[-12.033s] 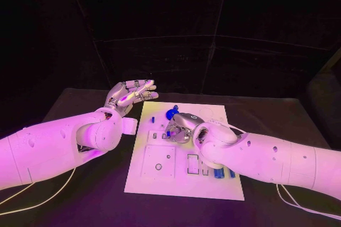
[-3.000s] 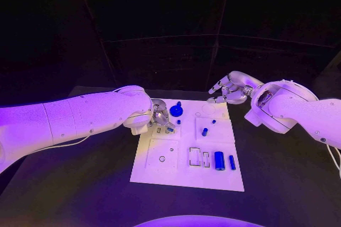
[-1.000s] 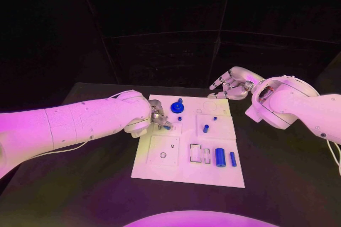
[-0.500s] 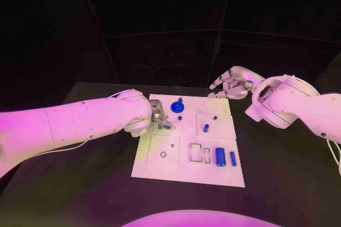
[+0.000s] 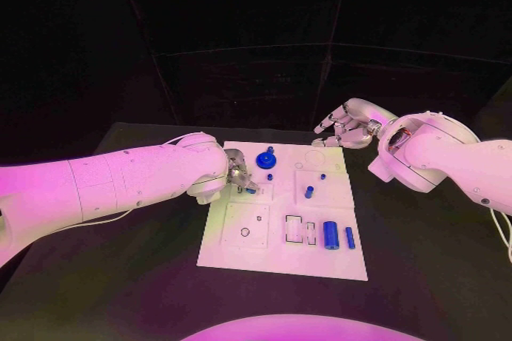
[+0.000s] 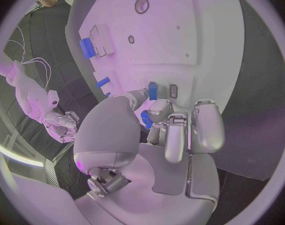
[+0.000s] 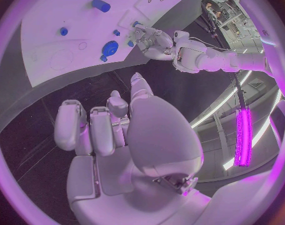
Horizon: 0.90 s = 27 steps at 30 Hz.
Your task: Assemble the parts on the task board
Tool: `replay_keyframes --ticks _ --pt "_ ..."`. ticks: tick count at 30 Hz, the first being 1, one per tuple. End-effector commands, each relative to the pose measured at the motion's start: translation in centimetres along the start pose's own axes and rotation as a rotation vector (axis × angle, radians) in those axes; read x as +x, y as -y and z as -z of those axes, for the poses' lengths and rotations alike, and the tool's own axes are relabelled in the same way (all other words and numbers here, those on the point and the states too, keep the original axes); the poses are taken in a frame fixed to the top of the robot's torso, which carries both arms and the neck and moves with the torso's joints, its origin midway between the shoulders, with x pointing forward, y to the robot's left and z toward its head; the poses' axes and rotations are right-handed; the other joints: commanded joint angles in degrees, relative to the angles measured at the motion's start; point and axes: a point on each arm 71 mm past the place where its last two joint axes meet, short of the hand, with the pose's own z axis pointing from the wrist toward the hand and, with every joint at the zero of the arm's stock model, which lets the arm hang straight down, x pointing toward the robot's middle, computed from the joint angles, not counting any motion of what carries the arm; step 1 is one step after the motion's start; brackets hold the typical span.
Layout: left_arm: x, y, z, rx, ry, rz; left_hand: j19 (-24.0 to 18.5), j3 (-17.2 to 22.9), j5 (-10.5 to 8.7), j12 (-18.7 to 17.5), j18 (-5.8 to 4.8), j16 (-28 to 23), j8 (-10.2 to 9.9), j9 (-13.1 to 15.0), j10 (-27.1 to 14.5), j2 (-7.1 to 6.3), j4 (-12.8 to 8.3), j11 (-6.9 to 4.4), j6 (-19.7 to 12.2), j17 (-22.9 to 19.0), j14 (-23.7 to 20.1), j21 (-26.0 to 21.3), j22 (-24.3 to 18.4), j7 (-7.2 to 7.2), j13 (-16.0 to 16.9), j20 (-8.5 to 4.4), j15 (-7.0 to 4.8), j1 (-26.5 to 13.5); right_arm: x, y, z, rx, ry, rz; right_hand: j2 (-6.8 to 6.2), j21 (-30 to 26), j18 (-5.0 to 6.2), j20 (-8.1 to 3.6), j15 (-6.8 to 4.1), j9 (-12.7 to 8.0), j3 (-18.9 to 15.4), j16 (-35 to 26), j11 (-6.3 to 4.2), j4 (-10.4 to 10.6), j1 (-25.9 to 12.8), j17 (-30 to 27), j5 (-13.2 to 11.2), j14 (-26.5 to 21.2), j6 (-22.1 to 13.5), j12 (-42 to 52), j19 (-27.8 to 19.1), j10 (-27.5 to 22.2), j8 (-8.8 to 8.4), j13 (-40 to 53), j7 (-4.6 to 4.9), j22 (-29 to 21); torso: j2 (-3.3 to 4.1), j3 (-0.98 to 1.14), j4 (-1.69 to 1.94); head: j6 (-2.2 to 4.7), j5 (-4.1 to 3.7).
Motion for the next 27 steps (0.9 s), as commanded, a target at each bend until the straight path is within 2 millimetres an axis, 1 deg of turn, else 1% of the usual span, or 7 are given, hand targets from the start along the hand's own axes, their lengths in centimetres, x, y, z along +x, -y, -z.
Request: replay_keyframes --ticks 1,5,8,12,17,24,27 --pt "0.45 0.01 -0.08 -0.014 -0.031 -0.029 0.5 8.77 -0.05 0.28 -1.02 0.18 0.24 0.03 0.3 -0.2 -8.89 -0.16 -0.1 15.09 5.96 0.22 0.12 -0.43 0.11 0.04 -0.3 -0.34 -0.1 -0.2 -0.04 -0.012 0.001 0.004 0.44 -0.27 0.71 0.0 -0.52 -0.09 -0.26 -0.29 0.03 -0.01 0.07 -0.07 0.37 2.18 -0.26 -0.3 -0.54 0.12 0.35 -0.05 0.07 -0.05 0.03 -0.02 0.02 -0.07 0.0" --pt "0.46 0.19 -0.18 -0.014 -0.035 -0.033 0.6 8.09 -0.1 0.49 -1.06 0.18 0.51 0.23 0.44 -0.29 -8.39 -0.36 0.1 15.09 5.96 0.31 0.33 -0.74 0.25 -0.08 -0.46 -1.5 -0.08 -0.23 -0.06 -0.012 0.001 0.003 0.45 -0.29 0.72 0.0 -0.52 -0.09 -0.3 -0.35 0.03 0.02 0.1 -0.14 0.39 2.17 -0.26 -0.24 -0.57 0.14 0.37 0.01 0.07 -0.09 0.03 -0.01 0.01 -0.1 0.01" --pt "0.44 0.34 -0.29 -0.015 -0.037 -0.037 0.75 6.41 -0.17 0.94 -1.11 0.18 0.71 0.26 0.65 -0.18 -6.53 -0.59 0.81 15.09 5.96 0.41 0.62 -1.04 0.65 -0.25 -0.64 -4.29 -0.06 -0.25 -0.08 -0.013 0.0 0.004 0.46 -0.34 0.73 0.0 -0.52 -0.09 -0.32 -0.39 0.03 0.04 0.1 -0.2 0.4 2.15 -0.25 -0.28 -0.63 0.11 0.37 -0.03 0.07 -0.17 0.01 -0.01 0.0 -0.14 0.06" --pt "0.4 0.46 -0.4 -0.018 -0.037 -0.039 0.84 5.32 -0.18 1.16 -1.15 0.18 0.74 0.21 0.73 -0.24 -5.72 -0.75 1.22 15.09 5.96 0.47 0.8 -1.21 0.83 -0.39 -0.79 -5.66 -0.03 -0.27 -0.1 -0.013 -0.001 0.004 0.46 -0.34 0.73 0.0 -0.52 -0.09 -0.32 -0.39 0.03 0.04 0.1 -0.2 0.4 2.15 -0.25 -0.28 -0.63 0.11 0.37 -0.03 0.07 -0.17 0.03 -0.01 -0.03 -0.18 0.05" --pt "0.29 0.5 -0.5 -0.022 -0.035 -0.039 1.11 2.99 -0.26 1.74 -1.25 0.18 1.06 0.22 1.02 -0.1 -3.25 -0.85 2.14 15.09 5.96 0.72 1.31 -1.37 1.37 -0.51 -0.88 -8.89 -0.01 -0.28 -0.11 -0.012 -0.003 0.004 0.49 -0.39 0.76 0.0 -0.52 -0.08 -0.36 -0.54 0.04 0.1 0.07 -0.45 0.41 2.1 -0.24 -0.3 -0.7 0.09 0.39 -0.06 0.07 -0.27 0.0 -0.03 -0.04 -0.14 -0.05" --pt "0.17 0.61 -0.62 -0.024 -0.032 -0.039 1.17 2.31 -0.24 1.99 -1.26 0.18 1.21 0.21 1.13 0.02 -2.81 -0.96 2.4 15.09 5.96 0.75 1.42 -1.51 1.64 -0.59 -0.98 -9.38 0.02 -0.33 -0.13 -0.013 -0.004 0.004 0.5 -0.45 0.78 0.0 -0.52 -0.08 -0.41 -0.66 0.04 0.16 0.05 -0.62 0.42 2.06 -0.23 -0.28 -0.78 0.09 0.41 -0.04 0.07 -0.39 0.04 0.0 0.03 -0.18 -0.2" --pt "0.11 0.68 -0.68 -0.024 -0.03 -0.039 1.19 2.02 -0.24 2.08 -1.27 0.18 1.28 0.18 1.16 0.07 -2.63 -1.01 2.49 15.09 5.96 0.76 1.46 -1.55 1.71 -0.63 -1.02 -9.56 0.04 -0.35 -0.14 -0.013 -0.005 0.004 0.5 -0.45 0.78 0.0 -0.52 -0.08 -0.41 -0.66 0.04 0.16 0.05 -0.62 0.42 2.06 -0.23 -0.28 -0.78 0.09 0.41 -0.04 0.07 -0.39 0.05 -0.04 0.05 -0.12 -0.24"
